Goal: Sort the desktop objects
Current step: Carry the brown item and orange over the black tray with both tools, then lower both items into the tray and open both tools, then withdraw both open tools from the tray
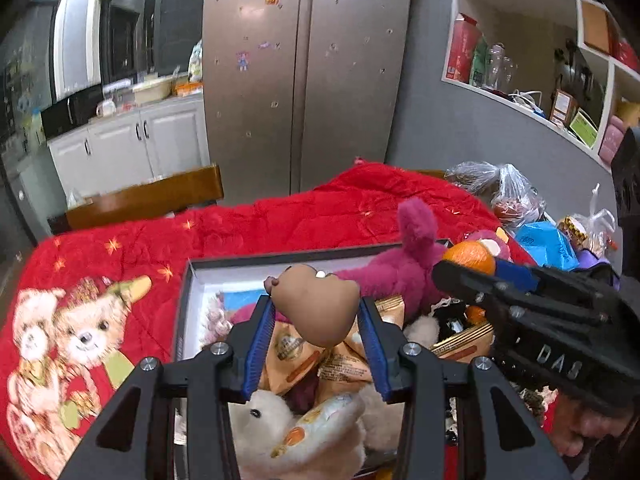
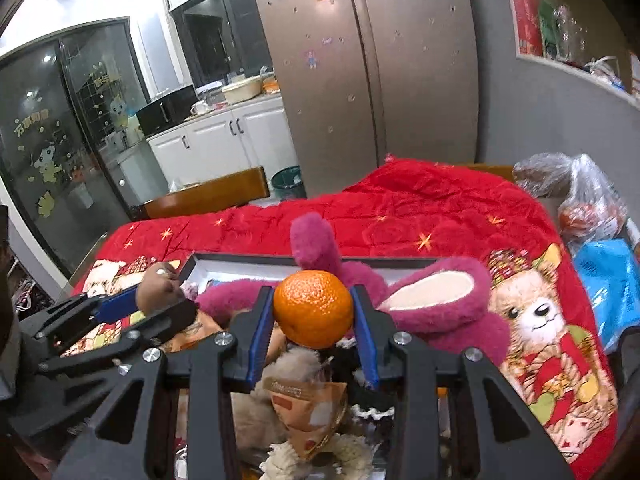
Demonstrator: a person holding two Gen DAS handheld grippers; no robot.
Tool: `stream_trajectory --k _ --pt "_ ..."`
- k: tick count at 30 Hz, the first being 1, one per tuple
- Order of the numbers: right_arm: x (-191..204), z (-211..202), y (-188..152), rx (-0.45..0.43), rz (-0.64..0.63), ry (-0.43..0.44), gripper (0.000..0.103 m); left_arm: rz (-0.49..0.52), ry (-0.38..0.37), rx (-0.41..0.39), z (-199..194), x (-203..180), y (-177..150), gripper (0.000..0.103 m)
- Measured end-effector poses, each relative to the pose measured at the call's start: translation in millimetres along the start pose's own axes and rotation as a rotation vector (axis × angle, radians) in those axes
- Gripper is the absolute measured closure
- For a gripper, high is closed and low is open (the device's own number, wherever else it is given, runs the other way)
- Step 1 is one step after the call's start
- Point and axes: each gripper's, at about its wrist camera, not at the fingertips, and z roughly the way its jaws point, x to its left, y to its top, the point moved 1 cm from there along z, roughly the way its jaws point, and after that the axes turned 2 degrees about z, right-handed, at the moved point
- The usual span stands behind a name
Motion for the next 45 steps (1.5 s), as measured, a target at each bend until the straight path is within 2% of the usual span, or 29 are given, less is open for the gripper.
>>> stream_trajectory --k 2,6,15,29,30,31,32,34,35,38,40,45 --pt "2.7 5.4 -2.5 0.010 -0.014 -0.007 0.064 -0.010 -0.017 0.019 5.9 0.2 -0.2 0.060" --pt "7.1 10.6 -7.7 0.030 -0.019 -0.008 0.064 -0.001 0.012 0.026 9.6 0.4 -2.8 0.060" --pt "8.3 7.6 -8.0 0.023 -0.034 -0.029 0.064 -0.011 0.005 0.038 12.8 2.9 -2.9 0.060" --pt "8.7 11.8 -8.7 0.022 -0.051 -0.075 0.063 0.011 0.035 0.068 20.1 3.4 -5.4 0.059" --pt "9.4 11.0 -8.1 0.017 -0.054 -0.081 0.061 0.014 0.036 0.072 19.9 3.4 -5.5 0.058" --pt "9.2 10.0 -7.7 0.014 -0.053 -0.085 0.050 0.019 0.041 0.075 19.2 2.9 -5.3 0.054" --pt "8.7 8.7 -7.0 0.008 -0.047 -0.086 0.038 0.024 0.053 0.075 18.2 2.7 -5.1 0.045" --pt "5.8 2.6 -4.7 -0.011 -0.031 -0.079 0.027 0.023 0.061 0.052 13.7 3.3 -3.4 0.031" --pt "5.8 0.4 -4.2 -0.016 -0.032 -0.081 0.024 0.019 0.059 0.035 11.2 3.2 -2.6 0.027" --pt "5.8 -6.5 -1.5 -0.029 -0.034 -0.081 0.018 0.019 0.071 -0.003 5.1 1.9 -1.3 0.024" --pt "6.8 -10.6 -0.2 -0.036 -0.033 -0.077 0.016 0.027 0.073 0.007 4.5 -0.3 -0.2 0.024" --pt "11.2 -12.9 0.8 -0.040 -0.040 -0.073 0.015 0.040 0.077 -0.006 2.7 -1.7 1.4 0.024"
